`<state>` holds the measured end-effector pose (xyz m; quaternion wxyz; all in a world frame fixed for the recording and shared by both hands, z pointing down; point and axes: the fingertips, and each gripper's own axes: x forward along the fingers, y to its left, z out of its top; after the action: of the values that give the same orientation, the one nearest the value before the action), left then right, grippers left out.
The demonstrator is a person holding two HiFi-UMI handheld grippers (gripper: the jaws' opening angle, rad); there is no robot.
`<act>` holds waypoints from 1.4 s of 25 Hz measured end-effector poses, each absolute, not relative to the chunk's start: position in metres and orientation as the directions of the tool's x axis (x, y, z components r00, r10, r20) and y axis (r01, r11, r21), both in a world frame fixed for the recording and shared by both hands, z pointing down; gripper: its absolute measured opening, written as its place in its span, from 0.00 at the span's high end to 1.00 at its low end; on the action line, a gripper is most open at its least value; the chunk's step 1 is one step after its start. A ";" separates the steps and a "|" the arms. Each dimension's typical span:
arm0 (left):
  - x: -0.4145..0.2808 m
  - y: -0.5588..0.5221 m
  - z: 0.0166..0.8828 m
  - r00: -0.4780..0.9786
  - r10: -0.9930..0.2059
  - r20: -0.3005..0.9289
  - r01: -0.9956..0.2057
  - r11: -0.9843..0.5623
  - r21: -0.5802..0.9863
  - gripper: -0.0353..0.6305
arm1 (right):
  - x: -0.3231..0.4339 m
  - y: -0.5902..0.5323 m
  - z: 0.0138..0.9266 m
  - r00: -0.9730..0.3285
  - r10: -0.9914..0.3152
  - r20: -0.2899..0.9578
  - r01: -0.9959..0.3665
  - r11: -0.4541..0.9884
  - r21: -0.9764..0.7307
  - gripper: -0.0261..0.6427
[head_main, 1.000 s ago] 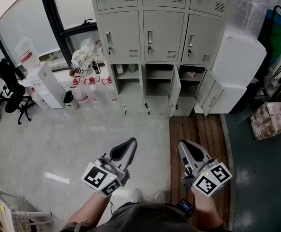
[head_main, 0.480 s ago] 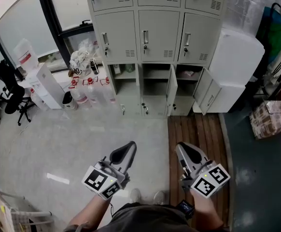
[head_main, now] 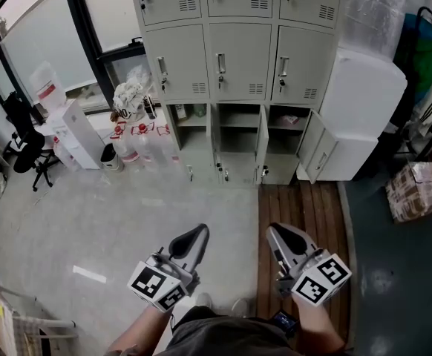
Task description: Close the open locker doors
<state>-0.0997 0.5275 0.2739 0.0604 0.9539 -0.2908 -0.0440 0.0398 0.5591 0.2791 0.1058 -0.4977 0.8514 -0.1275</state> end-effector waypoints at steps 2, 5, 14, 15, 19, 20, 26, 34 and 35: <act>-0.099 0.528 0.275 0.821 -0.570 -0.047 -0.560 -0.818 0.135 0.94 | 0.041 0.559 0.281 -0.492 -0.869 -0.055 -0.815 0.482 -0.322 0.94; -0.100 0.525 0.275 0.813 -0.580 -0.047 -0.571 -0.810 0.132 0.94 | 0.042 0.557 0.281 -0.503 -0.862 -0.062 -0.805 0.494 -0.327 0.93; -0.104 0.495 0.282 0.805 -0.592 -0.037 -0.581 -0.801 0.146 0.94 | 0.040 0.529 0.290 -0.516 -0.855 -0.045 -0.797 0.499 -0.341 0.94; -0.105 0.489 0.284 0.807 -0.590 -0.034 -0.579 -0.801 0.150 0.94 | 0.039 0.523 0.290 -0.516 -0.856 -0.043 -0.797 0.498 -0.341 0.94; -0.110 0.458 0.286 0.812 -0.582 -0.033 -0.570 -0.805 0.167 0.94 | 0.035 0.493 0.291 -0.506 -0.862 -0.035 -0.804 0.487 -0.341 0.94; -0.113 0.448 0.285 0.813 -0.581 -0.036 -0.568 -0.805 0.170 0.94 | 0.032 0.485 0.291 -0.506 -0.862 -0.033 -0.805 0.486 -0.340 0.93; -0.132 0.383 0.281 0.820 -0.570 -0.048 -0.555 -0.814 0.171 0.94 | 0.012 0.423 0.286 -0.497 -0.867 -0.027 -0.814 0.477 -0.330 0.94; -0.161 0.305 0.278 0.835 -0.549 -0.047 -0.534 -0.827 0.178 0.94 | -0.019 0.352 0.283 -0.480 -0.877 -0.005 -0.826 0.454 -0.334 0.93; -0.164 0.297 0.277 0.836 -0.546 -0.049 -0.531 -0.828 0.179 0.94 | -0.023 0.344 0.282 -0.477 -0.879 -0.003 -0.828 0.451 -0.334 0.93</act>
<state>-0.1641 0.2970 0.2775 0.0795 0.9549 -0.2819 -0.0489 -0.0226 0.3444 0.2823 0.0881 -0.5037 0.8471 -0.1449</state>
